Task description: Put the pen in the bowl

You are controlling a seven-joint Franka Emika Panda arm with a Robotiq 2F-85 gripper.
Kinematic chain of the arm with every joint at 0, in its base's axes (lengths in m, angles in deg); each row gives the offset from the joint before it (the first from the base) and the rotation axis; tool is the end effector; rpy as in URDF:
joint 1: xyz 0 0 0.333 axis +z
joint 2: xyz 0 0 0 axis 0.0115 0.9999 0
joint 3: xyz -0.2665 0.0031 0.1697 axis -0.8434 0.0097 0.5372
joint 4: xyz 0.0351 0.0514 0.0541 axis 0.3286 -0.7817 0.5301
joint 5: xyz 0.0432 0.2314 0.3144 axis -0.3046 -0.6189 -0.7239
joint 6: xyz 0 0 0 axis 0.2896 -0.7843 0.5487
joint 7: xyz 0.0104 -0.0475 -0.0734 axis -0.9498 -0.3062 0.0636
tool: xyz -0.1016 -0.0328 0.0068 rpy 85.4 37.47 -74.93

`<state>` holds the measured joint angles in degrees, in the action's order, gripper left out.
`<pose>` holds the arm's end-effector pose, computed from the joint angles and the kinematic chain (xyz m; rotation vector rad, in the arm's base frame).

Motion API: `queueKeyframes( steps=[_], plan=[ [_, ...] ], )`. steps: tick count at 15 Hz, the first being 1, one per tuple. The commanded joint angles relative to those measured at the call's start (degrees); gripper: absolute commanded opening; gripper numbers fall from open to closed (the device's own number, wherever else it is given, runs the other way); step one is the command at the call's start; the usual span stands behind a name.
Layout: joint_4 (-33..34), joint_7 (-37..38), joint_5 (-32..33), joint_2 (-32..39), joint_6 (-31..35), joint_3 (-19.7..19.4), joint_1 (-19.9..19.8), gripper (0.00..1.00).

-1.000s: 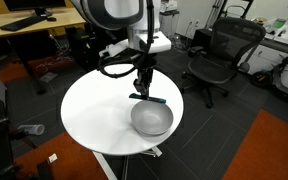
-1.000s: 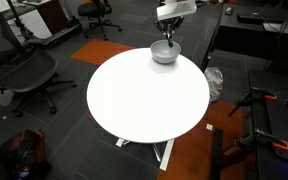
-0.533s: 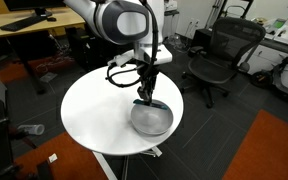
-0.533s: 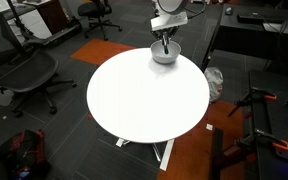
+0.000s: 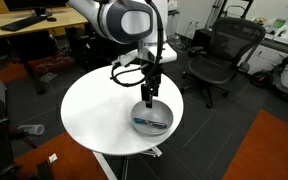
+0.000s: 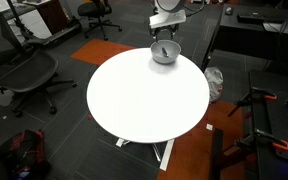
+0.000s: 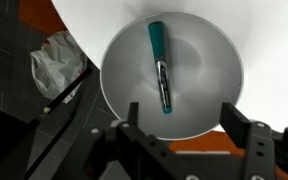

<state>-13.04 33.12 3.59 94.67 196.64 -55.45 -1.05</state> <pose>0.6584 -0.1943 0.2464 2.4758 -1.5188 0.1369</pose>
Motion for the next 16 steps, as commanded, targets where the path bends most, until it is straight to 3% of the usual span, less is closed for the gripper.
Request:
queueKeyframes(
  steps=[1, 11, 12, 16],
  plan=[
    [-2.54, 0.36, 2.15, -4.19, 0.52, -0.96, 0.88, 1.00],
    [-9.70, -3.60, 3.53, -16.61, -0.89, 0.39, -0.42, 1.00],
    [-5.98, -2.23, 2.75, -12.71, -0.41, 0.46, -0.78, 1.00],
    [-7.87, -2.66, 2.78, -14.81, -0.42, 0.57, -0.86, 1.00]
  ],
)
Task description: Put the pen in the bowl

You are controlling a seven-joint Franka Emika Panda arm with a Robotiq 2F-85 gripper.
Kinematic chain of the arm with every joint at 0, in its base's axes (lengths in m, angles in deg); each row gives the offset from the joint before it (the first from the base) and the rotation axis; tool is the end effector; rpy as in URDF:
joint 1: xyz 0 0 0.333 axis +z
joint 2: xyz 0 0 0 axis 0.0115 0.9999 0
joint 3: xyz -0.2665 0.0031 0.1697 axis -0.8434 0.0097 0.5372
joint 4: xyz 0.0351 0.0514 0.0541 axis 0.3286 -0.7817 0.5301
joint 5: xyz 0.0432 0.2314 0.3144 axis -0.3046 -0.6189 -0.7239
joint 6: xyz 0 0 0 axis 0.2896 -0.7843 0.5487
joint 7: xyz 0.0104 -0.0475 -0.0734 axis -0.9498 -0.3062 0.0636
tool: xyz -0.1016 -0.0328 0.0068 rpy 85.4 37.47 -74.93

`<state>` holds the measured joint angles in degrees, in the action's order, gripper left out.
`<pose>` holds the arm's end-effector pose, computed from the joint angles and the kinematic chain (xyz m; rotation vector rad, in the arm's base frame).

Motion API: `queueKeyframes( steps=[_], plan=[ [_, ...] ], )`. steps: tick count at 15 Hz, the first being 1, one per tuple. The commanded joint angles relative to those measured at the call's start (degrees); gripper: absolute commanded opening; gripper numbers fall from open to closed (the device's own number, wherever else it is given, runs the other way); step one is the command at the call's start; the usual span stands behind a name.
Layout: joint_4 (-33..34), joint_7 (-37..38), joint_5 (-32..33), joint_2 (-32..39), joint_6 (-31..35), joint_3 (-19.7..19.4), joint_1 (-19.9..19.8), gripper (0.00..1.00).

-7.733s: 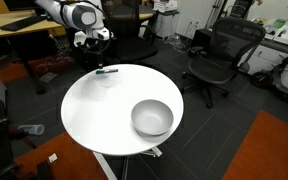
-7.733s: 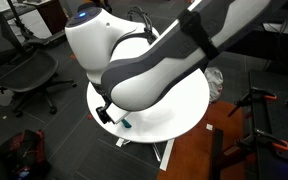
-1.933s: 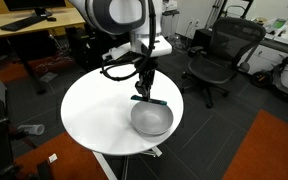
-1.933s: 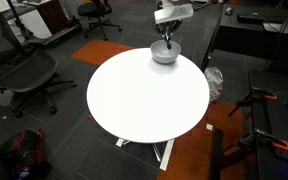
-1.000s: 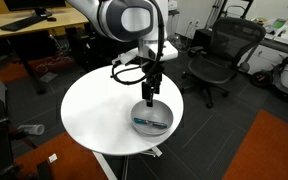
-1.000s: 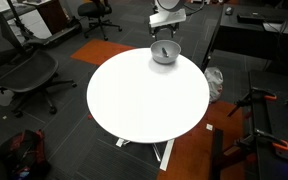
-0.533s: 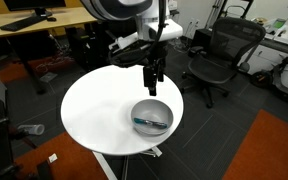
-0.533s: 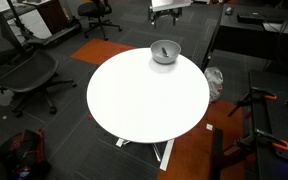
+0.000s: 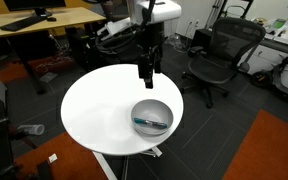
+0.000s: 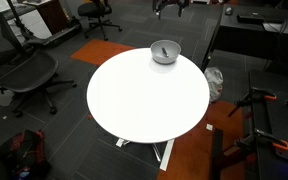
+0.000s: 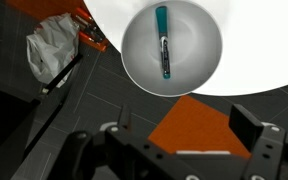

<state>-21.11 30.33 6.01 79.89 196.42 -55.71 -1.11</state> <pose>0.6263 -0.1966 0.3515 2.5380 -1.4965 0.2680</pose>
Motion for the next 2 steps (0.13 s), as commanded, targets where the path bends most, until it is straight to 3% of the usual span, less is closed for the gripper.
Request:
queueKeyframes(
  steps=[1, 2],
  plan=[
    [0.09, 0.13, 0.37, -0.03, -0.21, 0.83, -0.80, 1.00],
    [0.03, 0.13, 0.37, -0.03, -0.21, 0.84, -0.79, 1.00]
  ],
)
